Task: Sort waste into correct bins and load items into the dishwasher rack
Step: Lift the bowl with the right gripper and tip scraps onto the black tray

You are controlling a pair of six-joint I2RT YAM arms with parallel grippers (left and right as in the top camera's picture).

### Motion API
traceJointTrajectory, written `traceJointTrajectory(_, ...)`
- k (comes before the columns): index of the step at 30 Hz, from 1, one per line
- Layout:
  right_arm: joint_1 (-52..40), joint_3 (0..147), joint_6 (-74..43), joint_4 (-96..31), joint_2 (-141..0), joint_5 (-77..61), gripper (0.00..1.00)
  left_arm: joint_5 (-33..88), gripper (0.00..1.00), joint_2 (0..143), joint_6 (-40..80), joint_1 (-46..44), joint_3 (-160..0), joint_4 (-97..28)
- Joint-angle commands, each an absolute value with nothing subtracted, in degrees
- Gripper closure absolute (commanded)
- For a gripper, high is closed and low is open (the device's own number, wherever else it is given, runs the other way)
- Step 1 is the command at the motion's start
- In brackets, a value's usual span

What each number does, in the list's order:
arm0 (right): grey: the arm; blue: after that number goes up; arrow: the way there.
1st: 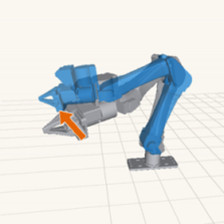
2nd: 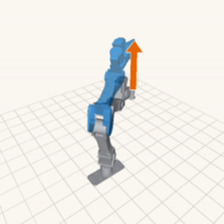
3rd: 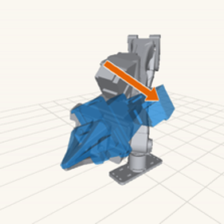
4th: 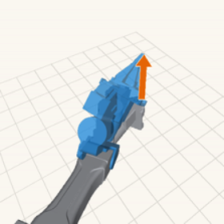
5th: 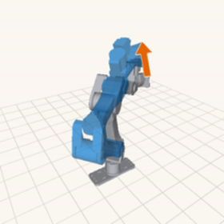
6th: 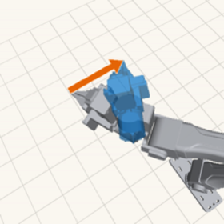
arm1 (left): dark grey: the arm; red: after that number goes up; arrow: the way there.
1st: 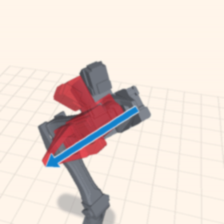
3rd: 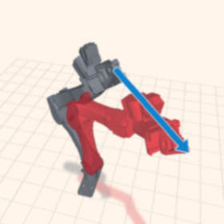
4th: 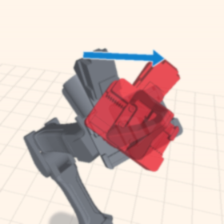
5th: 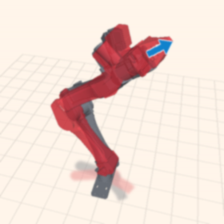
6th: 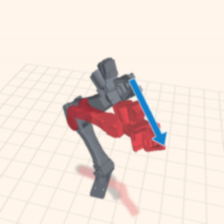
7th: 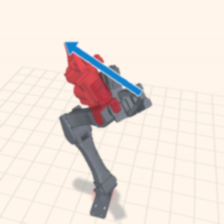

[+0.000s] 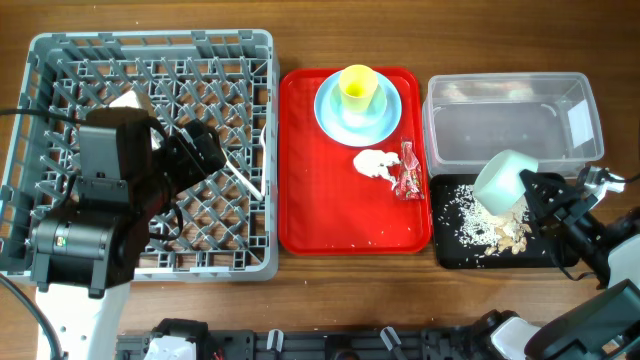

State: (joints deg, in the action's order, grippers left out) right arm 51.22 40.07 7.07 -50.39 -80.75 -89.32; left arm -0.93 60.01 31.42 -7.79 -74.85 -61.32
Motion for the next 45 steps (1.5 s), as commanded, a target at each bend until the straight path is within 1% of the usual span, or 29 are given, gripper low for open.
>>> traceJointTrajectory(1, 51.51, 39.99, 4.49, -49.98, -81.14, -92.99, 0.96, -0.45, 0.0, 59.92, 31.59, -7.38, -75.02, -61.19)
traceJointTrajectory(4, 51.51, 39.99, 4.45, -50.22, -81.14, -92.99, 0.96, -0.47, 0.0, 59.92, 31.59, -7.38, -75.02, -61.19)
traceJointTrajectory(5, 51.51, 39.99, 4.16, -54.68, -81.1, -92.99, 0.96, -0.47, 0.0, 59.92, 31.59, -7.38, -75.02, -61.19)
traceJointTrajectory(6, 51.51, 39.99, 6.76, -56.95, -81.1, -92.99, 0.96, -0.47, 0.0, 59.92, 31.59, -7.38, -75.02, -61.19)
traceJointTrajectory(7, 51.51, 39.99, 7.6, -56.97, -81.1, -92.97, 0.96, -0.47, 0.0, 59.92, 31.59, -7.38, -75.02, -61.19)
traceJointTrajectory(9, 51.44, 39.99, 9.34, -61.65, -81.1, -92.97, 0.96, -0.47, 0.0, 59.92, 31.59, -7.38, -75.02, -61.19)
traceJointTrajectory(14, 51.33, 39.99, 9.69, -62.26, -81.1, -92.53, 0.96, -0.47, 0.0, 59.92, 31.59, -7.38, -75.02, -61.19)
traceJointTrajectory(15, 51.29, 39.99, 11.18, -66.37, -80.99, -92.05, 0.96, -0.47, 0.0, 59.92, 31.59, -7.38, -75.02, -61.19)
traceJointTrajectory(16, 51.29, 40.05, 13.41, -65.65, -80.99, -92.86, 0.96, -0.45, 0.0, 59.92, 31.59, -7.38, -75.02, -61.19)
traceJointTrajectory(19, 51.29, 40.05, 13.5, -65.19, -81.01, -91.31, 0.96, -0.47, 0.0, 59.92, 31.59, -7.38, -75.02, -61.19)
traceJointTrajectory(20, 51.29, 40.05, 12.08, -61.41, -81.01, -91.24, 0.96, -0.47, 0.0, 59.92, 31.59, -7.38, -75.02, -61.19)
traceJointTrajectory(21, 51.29, 40.05, 7.53, -61.04, -80.99, -88.73, 0.96, -0.45, 0.0, 59.92, 31.59, -7.38, -75.02, -61.19)
traceJointTrajectory(22, 51.29, 40.05, 7.79, -61.39, -80.99, -88.62, 0.96, -0.47, 0.0, 59.92, 31.59, -7.38, -75.02, -61.19)
traceJointTrajectory(24, 51.29, 40.05, 6.28, -58.24, -80.99, -87.7, 0.96, -0.47, 0.0, 59.92, 31.59, -7.38, -75.02, -61.19)
traceJointTrajectory(26, 51.29, 40.05, 6.31, -60.29, -80.99, -85.84, 0.96, -0.47, 0.0, 59.92, 31.59, -7.38, -75.02, -61.19)
traceJointTrajectory(29, 51.29, 40.84, 6.0, -58.52, -80.73, -83.61, 0.96, -0.47, 0.0, 59.92, 31.59, -7.38, -75.02, -61.19)
traceJointTrajectory(33, 47.92, 47.46, 7.35, -63.68, -78.19, -72.55, 0.96, -0.47, 0.0, 59.92, 31.59, -7.38, -75.02, -61.19)
traceJointTrajectory(37, 36.67, 58.41, 2.26, -67.0, -73.58, -53.95, 0.96, -0.45, 0.0, 59.92, 31.59, -7.38, -75.02, -61.19)
traceJointTrajectory(39, 25.08, 62.78, -2.2, -66.39, -70.85, -42.57, 0.96, -0.47, 0.0, 59.92, 31.59, -7.38, -75.02, -61.19)
traceJointTrajectory(40, 18.35, 63.07, -3.97, -65.21, -69.63, -40.18, 0.96, -0.47, 0.0, 59.92, 31.59, -7.38, -75.02, -61.19)
traceJointTrajectory(42, 9.37, 63.05, -6.55, -63.83, -69.1, -39.07, 0.96, -0.47, 0.0, 59.92, 31.59, -7.38, -75.02, -61.19)
traceJointTrajectory(44, -2.96, 62.94, -11.31, -60.51, -69.65, -36.69, 0.96, -0.47, 0.0, 59.92, 31.59, -7.38, -75.02, -61.19)
traceJointTrajectory(45, -7.22, 62.94, -13.54, -59.16, -70.02, -34.63, 0.96, -0.45, 0.0, 59.92, 31.59, -7.38, -75.02, -61.19)
